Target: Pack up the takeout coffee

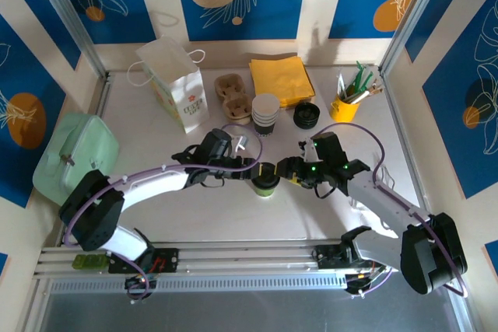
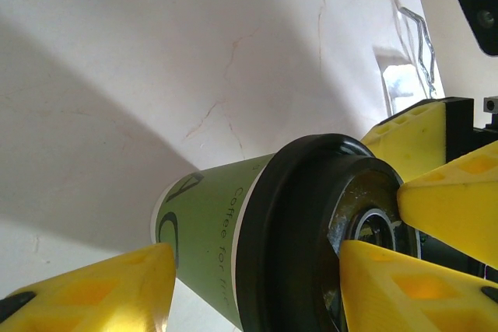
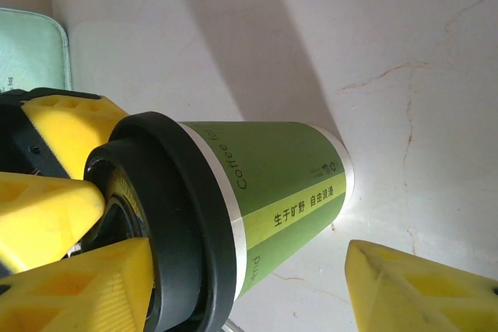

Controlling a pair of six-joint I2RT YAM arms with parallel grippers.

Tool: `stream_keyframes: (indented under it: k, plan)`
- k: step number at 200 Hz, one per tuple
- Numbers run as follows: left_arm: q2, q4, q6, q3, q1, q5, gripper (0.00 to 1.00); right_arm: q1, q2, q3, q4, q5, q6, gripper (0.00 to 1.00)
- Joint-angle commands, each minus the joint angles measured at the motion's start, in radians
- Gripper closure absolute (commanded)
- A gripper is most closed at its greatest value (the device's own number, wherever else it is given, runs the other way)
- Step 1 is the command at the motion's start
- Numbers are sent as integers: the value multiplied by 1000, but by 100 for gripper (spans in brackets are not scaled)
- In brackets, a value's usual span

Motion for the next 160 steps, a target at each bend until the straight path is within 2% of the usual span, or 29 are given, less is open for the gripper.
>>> stream_keyframes:
  k: [1,46,101,160]
  plan:
    - [21,-124,11,-49,5,-29,44,25,14,-54,-97,65,-4,35]
    - [-9,-122,20,-11,5,-12,42,47,14,-8,-93,57,17,35]
    - [-12,-203,69,114,5,-11,40,57,10,72,-127,66,30,35]
    - [-58,-207,64,110,4,3,39,58,-37,89,-135,47,33,35]
